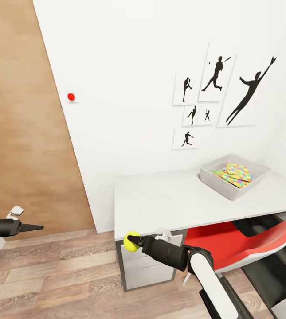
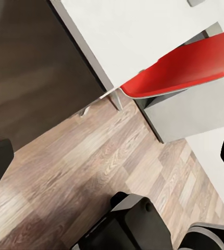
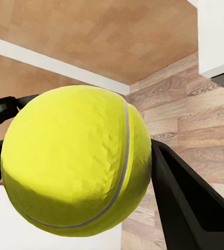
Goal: Put all the toys in the child's room - the three board games (two on the bed and one on the table), the two jigsaw puzzles on the table, and the tennis ball on the table - inside the toy box on the table in the child's room.
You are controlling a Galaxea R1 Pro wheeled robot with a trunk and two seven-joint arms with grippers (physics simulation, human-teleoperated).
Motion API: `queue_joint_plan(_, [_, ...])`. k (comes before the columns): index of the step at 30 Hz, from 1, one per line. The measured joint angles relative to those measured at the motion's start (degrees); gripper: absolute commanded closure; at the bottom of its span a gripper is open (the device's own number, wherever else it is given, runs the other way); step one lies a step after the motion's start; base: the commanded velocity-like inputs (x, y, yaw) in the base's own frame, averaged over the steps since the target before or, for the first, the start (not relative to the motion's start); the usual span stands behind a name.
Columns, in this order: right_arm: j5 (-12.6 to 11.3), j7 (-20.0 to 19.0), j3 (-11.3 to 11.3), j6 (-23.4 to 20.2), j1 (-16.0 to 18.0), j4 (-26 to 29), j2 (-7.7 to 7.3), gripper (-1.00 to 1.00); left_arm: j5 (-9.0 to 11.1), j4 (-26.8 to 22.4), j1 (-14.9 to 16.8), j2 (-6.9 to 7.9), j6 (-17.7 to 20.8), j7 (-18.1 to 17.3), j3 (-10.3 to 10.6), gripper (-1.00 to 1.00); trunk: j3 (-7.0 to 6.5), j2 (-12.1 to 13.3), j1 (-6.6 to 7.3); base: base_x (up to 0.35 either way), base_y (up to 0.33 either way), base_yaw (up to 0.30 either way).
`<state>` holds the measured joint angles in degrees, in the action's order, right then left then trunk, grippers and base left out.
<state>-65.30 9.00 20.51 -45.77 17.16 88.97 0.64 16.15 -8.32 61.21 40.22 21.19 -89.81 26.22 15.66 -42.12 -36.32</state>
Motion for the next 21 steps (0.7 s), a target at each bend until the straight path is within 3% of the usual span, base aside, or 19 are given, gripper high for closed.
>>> queue_joint_plan(10, [0.00, 0.08, 0.11, 0.00, -0.03, 0.02, 0.05, 1.00, -0.02, 0.00, 0.00, 0.07, 0.02, 0.00, 0.00, -1.00, -1.82, 4.02, 2.20, 0.000, 0.000, -0.014])
queue_joint_plan(21, [-0.01, 0.11, 0.30, 0.02, -0.07, 0.01, 0.05, 1.00, -0.03, 0.01, 0.01, 0.07, 0.40, 0.01, -0.05, -1.00, -4.45, 8.44, 4.62, 0.000, 0.000, -0.174])
